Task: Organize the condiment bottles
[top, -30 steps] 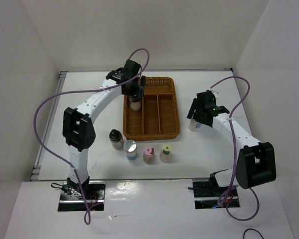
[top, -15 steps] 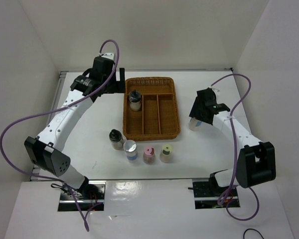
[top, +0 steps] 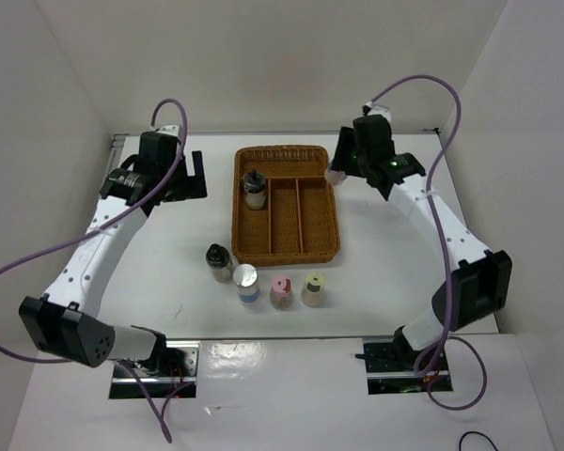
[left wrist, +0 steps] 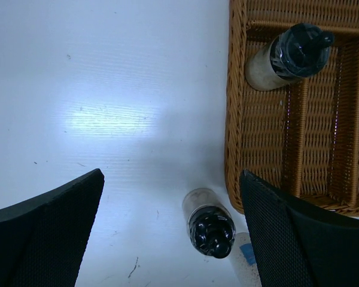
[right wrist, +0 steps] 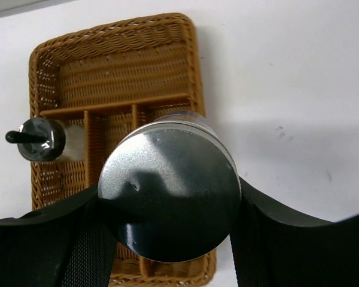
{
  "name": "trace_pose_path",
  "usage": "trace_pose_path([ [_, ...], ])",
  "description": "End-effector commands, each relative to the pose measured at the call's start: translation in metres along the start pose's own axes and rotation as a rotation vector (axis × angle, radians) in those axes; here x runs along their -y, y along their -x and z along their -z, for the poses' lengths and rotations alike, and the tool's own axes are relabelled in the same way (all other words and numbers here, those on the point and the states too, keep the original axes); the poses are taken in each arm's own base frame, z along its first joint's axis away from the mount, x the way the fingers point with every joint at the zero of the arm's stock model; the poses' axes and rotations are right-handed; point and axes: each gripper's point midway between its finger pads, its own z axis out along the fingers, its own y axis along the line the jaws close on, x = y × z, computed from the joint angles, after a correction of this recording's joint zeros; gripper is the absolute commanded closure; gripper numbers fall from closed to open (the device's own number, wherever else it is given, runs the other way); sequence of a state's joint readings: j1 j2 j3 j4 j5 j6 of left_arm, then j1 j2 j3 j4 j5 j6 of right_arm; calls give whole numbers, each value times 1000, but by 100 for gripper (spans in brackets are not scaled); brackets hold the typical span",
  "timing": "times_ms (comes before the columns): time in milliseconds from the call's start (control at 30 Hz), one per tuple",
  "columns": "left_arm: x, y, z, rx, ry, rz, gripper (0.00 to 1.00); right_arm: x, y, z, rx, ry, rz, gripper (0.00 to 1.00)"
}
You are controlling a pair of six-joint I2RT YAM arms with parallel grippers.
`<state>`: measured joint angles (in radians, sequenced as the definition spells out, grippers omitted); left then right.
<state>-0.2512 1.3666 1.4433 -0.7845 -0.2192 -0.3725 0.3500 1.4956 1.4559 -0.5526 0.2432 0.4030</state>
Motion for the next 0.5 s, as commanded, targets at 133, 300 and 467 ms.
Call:
trace_pose_path([
  [133,-12,-7,31,43,-35,77,0,-62,19,-40,33,90,105,55],
  [300,-16,-13,44,59,-43,105,0,-78,-3,-69,-17,95,153,55],
  [467,-17,-18,55,72,-57,116,0,-89,-27,-100,-44,63,206,55],
])
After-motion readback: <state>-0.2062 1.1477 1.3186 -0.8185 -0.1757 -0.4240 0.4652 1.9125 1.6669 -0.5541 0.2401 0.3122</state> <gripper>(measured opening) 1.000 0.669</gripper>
